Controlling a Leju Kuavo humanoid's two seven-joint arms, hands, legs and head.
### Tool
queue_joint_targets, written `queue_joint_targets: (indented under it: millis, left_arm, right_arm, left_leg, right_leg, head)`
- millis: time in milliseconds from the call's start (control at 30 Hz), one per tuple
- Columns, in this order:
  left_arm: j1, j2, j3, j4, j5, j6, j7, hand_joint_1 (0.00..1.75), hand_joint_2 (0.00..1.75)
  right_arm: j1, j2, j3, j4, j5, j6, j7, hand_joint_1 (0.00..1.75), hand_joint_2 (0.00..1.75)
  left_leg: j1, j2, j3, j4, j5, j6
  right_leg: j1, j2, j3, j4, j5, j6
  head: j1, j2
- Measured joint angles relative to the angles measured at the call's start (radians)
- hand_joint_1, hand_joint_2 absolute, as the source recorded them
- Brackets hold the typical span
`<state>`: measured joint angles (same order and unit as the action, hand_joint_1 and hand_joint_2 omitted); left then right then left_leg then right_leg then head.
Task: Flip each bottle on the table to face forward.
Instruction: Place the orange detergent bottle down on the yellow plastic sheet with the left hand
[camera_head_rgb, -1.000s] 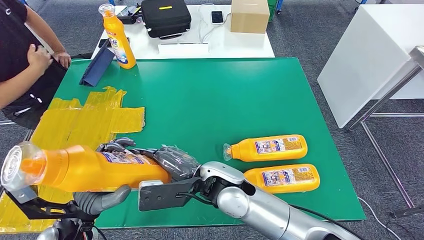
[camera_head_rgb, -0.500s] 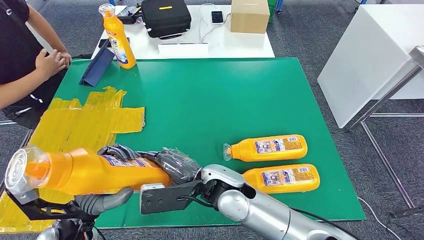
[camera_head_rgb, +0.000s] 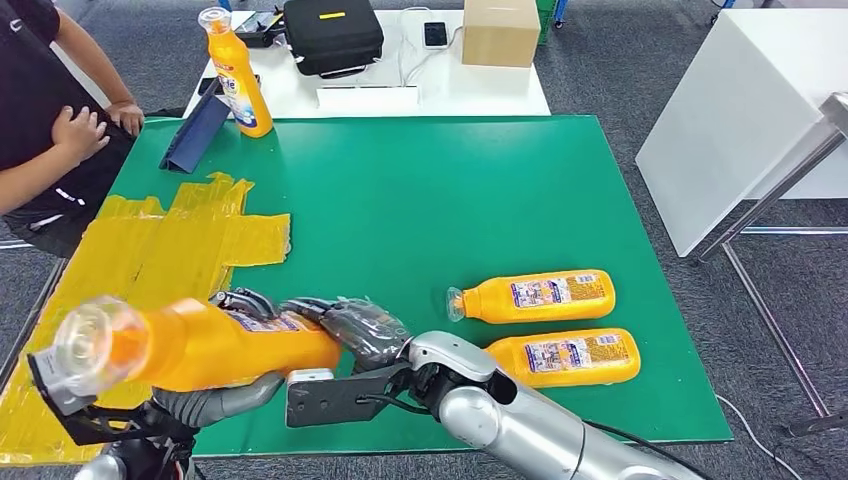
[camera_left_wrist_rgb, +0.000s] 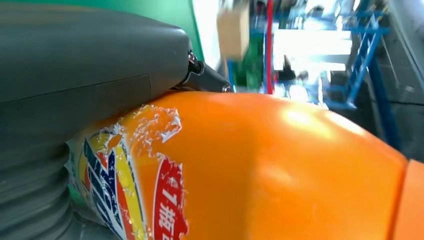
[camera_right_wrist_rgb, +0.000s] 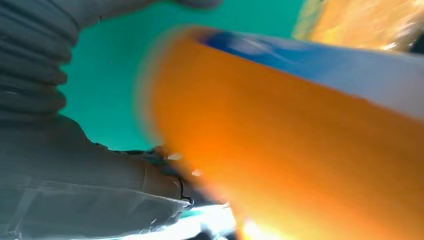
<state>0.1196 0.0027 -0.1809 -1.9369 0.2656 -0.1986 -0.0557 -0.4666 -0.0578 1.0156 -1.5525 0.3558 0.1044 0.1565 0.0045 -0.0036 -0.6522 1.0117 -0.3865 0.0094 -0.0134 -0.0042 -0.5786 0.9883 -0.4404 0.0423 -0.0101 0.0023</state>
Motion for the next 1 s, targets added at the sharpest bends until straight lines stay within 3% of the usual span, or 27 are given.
queue_joint_targets:
  millis: [133, 267, 333, 467, 833, 867, 933, 967, 1000]
  left_arm:
    - [-0.01, 0.01, 0.056, -0.008, -0.49, 0.12, -0.04, 1.75, 1.75]
    - [0.001, 0.09, 0.153, 0.077, -1.135, 0.294, -0.027, 1.75, 1.75]
    - [0.015, 0.126, 0.219, 0.165, -1.339, 0.362, -0.078, 1.75, 1.75]
    - [0.032, 0.149, 0.307, 0.268, -1.37, 0.397, -0.147, 1.75, 1.75]
    - [0.059, 0.179, 0.342, 0.354, -1.433, 0.374, -0.12, 1.75, 1.75]
    - [0.062, 0.185, 0.342, 0.363, -1.438, 0.37, -0.119, 1.58, 1.75]
    - [0.066, 0.194, 0.341, 0.381, -1.448, 0.366, -0.118, 0.71, 0.87]
    - [0.068, 0.199, 0.34, 0.391, -1.453, 0.365, -0.117, 0.27, 0.44]
    - [0.068, 0.203, 0.34, 0.4, -1.46, 0.364, -0.114, 0.0, 0.0]
  right_arm:
    - [0.085, -0.041, -0.092, -0.08, 0.08, -0.012, 0.012, 0.0, 0.0]
    - [0.184, -0.136, -0.225, -0.244, 0.163, -0.022, 0.012, 0.0, 0.0]
    - [0.24, -0.187, -0.302, -0.334, 0.174, -0.001, 0.007, 0.0, 0.0]
    - [0.311, -0.25, -0.422, -0.445, 0.189, 0.03, -0.01, 0.0, 0.0]
    - [0.427, -0.343, -0.555, -0.564, 0.201, 0.034, -0.039, 0.0, 0.0]
    - [0.438, -0.356, -0.567, -0.571, 0.201, 0.036, -0.046, 0.0, 0.0]
    - [0.46, -0.382, -0.592, -0.585, 0.199, 0.038, -0.062, 0.0, 0.0]
    - [0.472, -0.393, -0.604, -0.592, 0.199, 0.039, -0.069, 0.0, 0.44]
    - [0.485, -0.406, -0.617, -0.599, 0.2, 0.041, -0.076, 0.0, 0.87]
  left_leg:
    - [0.0, 0.0, 0.0, 0.0, 0.0, 0.0]
    - [0.0, 0.0, 0.0, 0.0, 0.0, 0.0]
    - [0.0, 0.0, 0.0, 0.0, -0.001, 0.0]
    - [0.0, 0.001, -0.001, 0.0, -0.001, 0.0]
    - [0.0, 0.0, -0.001, 0.0, -0.001, 0.0]
    - [0.0, 0.0, -0.001, 0.0, -0.001, 0.0]
    - [0.0, 0.0, -0.001, 0.0, -0.001, 0.0]
    - [0.0, 0.0, -0.001, 0.0, -0.001, 0.0]
    - [0.0, 0.0, -0.001, 0.0, -0.001, 0.0]
  right_leg:
    - [0.0, 0.0, 0.0, 0.0, 0.0, 0.0]
    - [0.0, 0.0, 0.0, 0.0, 0.0, 0.0]
    - [0.0, 0.0, -0.001, 0.0, 0.0, 0.0]
    - [0.0, 0.0, -0.002, 0.0, 0.0, 0.0]
    - [0.0, 0.0, -0.001, -0.001, 0.0, 0.0]
    - [0.0, 0.0, -0.001, -0.001, 0.0, 0.0]
    - [0.0, 0.0, -0.001, -0.001, 0.0, 0.0]
    - [0.0, 0.0, -0.001, -0.001, 0.0, 0.0]
    - [0.0, 0.0, -0.001, -0.001, 0.0, 0.0]
  head:
    - [0.0, 0.0]
    - [0.0, 0.0]
    - [-0.001, 0.0]
    - [0.0, 0.0]
    - [0.0, 0.0]
    - [0.0, 0.0]
    - [0.0, 0.0]
    - [0.0, 0.0]
    - [0.0, 0.0]
